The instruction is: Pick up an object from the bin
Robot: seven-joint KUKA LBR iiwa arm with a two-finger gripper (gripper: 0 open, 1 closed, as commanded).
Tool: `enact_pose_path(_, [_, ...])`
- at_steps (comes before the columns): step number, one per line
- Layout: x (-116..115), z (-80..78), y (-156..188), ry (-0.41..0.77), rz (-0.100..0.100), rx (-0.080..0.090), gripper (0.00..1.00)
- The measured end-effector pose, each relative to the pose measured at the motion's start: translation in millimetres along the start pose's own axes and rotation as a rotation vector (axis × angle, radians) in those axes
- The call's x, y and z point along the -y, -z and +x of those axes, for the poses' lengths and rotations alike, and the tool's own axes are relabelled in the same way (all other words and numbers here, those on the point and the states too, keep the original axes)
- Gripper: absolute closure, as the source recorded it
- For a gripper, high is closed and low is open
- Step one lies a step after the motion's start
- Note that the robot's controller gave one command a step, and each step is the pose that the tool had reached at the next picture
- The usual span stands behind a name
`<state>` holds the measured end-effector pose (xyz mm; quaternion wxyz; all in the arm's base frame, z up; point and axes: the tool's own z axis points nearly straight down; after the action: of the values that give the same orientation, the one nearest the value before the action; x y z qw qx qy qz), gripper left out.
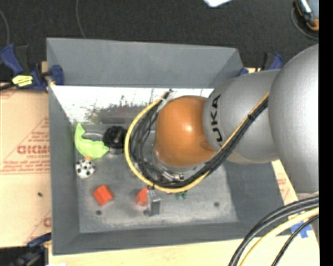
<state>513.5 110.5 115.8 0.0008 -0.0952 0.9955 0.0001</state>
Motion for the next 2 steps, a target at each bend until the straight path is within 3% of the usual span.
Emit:
enact_pose_path(1, [-0.3,9.7,41.0,0.148,-0.001,0.000,0.00])
enact_pose_path(2, [16.6,-3.5,2.0,0.239,0.000,0.000,0.00])
